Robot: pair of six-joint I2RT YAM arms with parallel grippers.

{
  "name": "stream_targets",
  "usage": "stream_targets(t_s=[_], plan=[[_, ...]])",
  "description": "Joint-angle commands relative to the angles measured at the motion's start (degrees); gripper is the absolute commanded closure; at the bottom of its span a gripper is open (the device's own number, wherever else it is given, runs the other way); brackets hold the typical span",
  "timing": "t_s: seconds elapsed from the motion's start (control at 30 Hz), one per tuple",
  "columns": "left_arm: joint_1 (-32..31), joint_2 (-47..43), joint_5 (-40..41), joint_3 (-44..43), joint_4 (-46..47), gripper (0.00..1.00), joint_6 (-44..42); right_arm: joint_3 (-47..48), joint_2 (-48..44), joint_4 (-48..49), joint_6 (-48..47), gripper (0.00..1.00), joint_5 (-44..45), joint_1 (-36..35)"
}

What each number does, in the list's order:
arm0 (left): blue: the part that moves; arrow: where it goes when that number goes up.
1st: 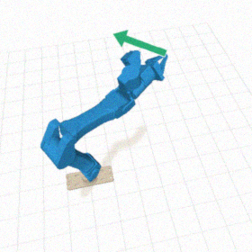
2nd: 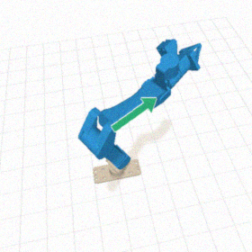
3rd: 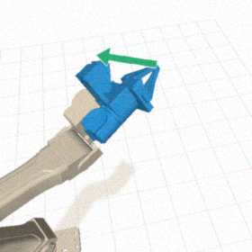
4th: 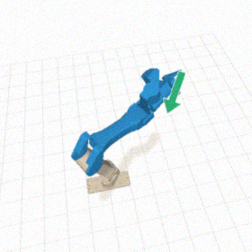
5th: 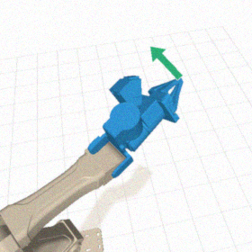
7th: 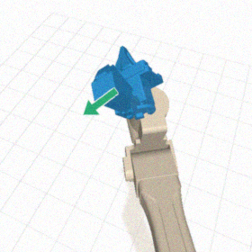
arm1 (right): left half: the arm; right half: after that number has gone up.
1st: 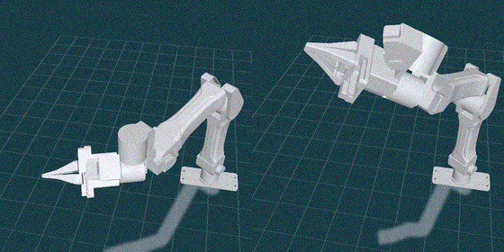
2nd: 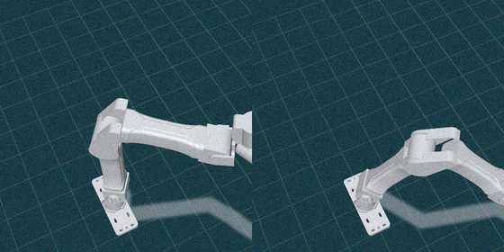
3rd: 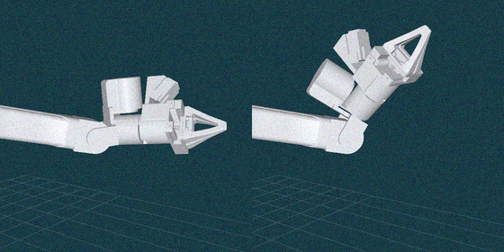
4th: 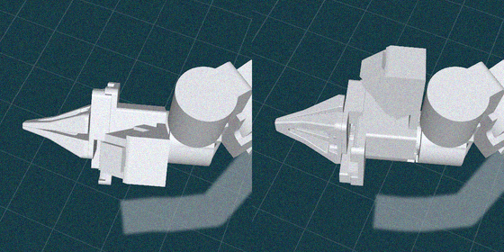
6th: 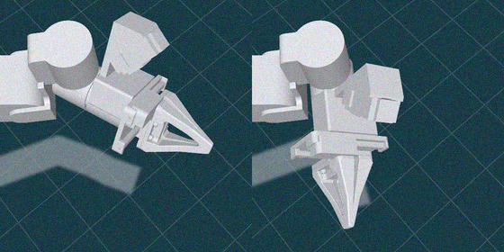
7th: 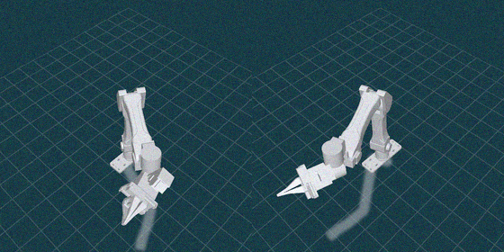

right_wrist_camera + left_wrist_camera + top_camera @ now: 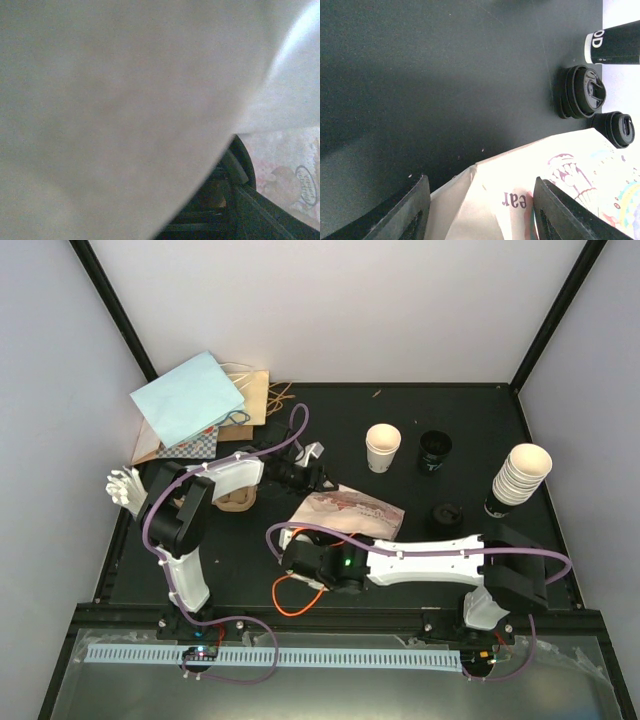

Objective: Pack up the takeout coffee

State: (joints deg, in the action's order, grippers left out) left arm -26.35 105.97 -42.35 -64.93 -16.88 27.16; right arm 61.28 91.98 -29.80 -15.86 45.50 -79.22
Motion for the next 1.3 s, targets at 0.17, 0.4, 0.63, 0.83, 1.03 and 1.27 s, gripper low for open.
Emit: stream_targets(t_s=[0.17, 0.4, 0.63, 0.83, 1.03, 1.27], plan=[[-0.54, -0.85, -0.37, -3.07, -5.54, 0.42, -1.87, -1.52, -1.64, -4.06, 1.39, 0.51, 8.07, 2.32], [-0.54, -1.31, -0.19, -3.69, -6.09, 0.42, -1.83, -3.08, -0.02, -1.00, 0.16, 0.52, 12.17, 2.65], [0.11, -0.45, 0.65, -6.29, -7.35, 0.40, -3.03, -3.26, -0.30, 0.52, -0.73, 0.52, 12.95, 3.05], [2.94, 1.73, -0.02, -11.84, -6.85, 0.32, -2.91, -3.04, -2.26, 1.23, -1.46, 0.52, 10.57, 4.50], [2.98, 8.58, -4.00, -21.08, -4.63, 0.30, -1.37, -2.66, -1.80, 1.93, -2.92, 0.52, 9.41, 6.27], [2.81, 7.36, -2.23, -20.17, -5.39, 0.30, -1.74, -2.12, -1.38, 2.48, -3.65, 0.52, 9.63, 8.81]])
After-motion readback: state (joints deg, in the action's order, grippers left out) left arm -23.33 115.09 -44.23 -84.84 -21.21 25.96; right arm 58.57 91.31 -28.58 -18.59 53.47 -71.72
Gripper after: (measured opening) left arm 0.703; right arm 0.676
